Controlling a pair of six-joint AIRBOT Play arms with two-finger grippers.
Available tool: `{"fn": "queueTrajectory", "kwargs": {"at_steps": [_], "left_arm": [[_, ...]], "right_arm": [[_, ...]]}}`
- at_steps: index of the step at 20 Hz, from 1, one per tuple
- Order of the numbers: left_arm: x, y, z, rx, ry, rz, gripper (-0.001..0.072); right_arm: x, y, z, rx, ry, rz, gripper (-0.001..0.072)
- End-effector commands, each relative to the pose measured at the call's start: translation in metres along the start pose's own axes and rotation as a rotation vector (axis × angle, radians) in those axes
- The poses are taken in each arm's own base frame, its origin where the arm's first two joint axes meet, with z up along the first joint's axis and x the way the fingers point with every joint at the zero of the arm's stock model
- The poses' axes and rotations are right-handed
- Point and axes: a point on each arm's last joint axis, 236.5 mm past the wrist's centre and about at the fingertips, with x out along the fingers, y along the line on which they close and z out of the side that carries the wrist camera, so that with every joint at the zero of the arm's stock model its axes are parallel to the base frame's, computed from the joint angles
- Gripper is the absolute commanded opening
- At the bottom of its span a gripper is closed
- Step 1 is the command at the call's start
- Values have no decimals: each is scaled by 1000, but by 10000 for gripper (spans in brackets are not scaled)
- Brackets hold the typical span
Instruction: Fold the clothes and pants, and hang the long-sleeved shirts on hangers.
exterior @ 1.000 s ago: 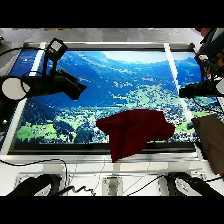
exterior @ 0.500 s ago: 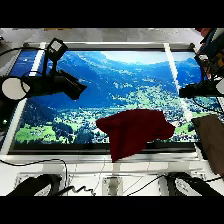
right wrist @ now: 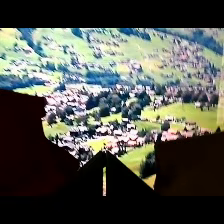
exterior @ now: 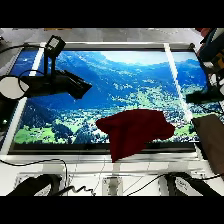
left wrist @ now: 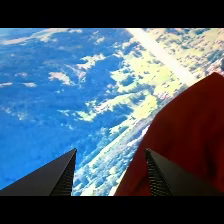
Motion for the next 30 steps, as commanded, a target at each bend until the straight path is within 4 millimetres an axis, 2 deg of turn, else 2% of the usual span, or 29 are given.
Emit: {"fn": "queueTrajectory", "kwargs": {"at_steps": [1,3,4,5,7,8,10,11,14,17,18,20,21,22,23,25,26,28,29,30], "left_arm": [[-1,-9,6,-31,-24,-37,472],[-1,-8,6,-32,-24,-37,472],[-1,-8,6,-31,-24,-37,472],[-1,-8,6,-31,-24,-37,472],[0,-8,5,-32,-23,-36,472],[0,-8,5,-32,-23,-36,472],[0,-8,5,-31,-23,-36,472],[0,-8,5,-31,-23,-36,473],[0,-8,5,-31,-23,-36,472],[1,-8,5,-32,-21,-37,472],[1,-8,5,-32,-20,-37,472],[1,-8,5,-32,-20,-37,472],[1,-8,5,-32,-21,-36,472],[1,-8,5,-32,-21,-36,472],[1,-7,5,-33,-21,-35,472],[0,-4,4,-34,-20,-28,472],[-1,-1,4,-39,-21,-20,472],[-3,9,3,-71,-23,-2,471],[-5,14,3,-106,-24,8,472],[-6,19,2,-145,-25,18,471]], "right_arm": [[21,-48,-78,229,203,-52,9],[36,-51,-117,409,276,-14,9],[43,-42,-132,462,310,36,9],[50,-28,-144,473,335,106,8],[61,17,-156,449,349,314,9],[65,39,-158,467,345,407,60],[75,65,-162,535,354,497,536],[81,72,-167,561,369,517,602],[94,89,-191,588,453,556,542],[106,106,-192,616,458,633,542],[109,111,-189,618,449,665,490],[118,110,-181,640,413,671,186],[122,107,-175,634,375,663,111],[122,108,-166,620,336,683,9],[117,112,-153,607,286,728,9],[99,115,-112,601,138,815,8],[88,109,-91,606,58,822,8],[67,91,-60,564,-72,767,7],[55,81,-51,516,-118,721,7],[49,70,-52,467,-128,653,7]]}}
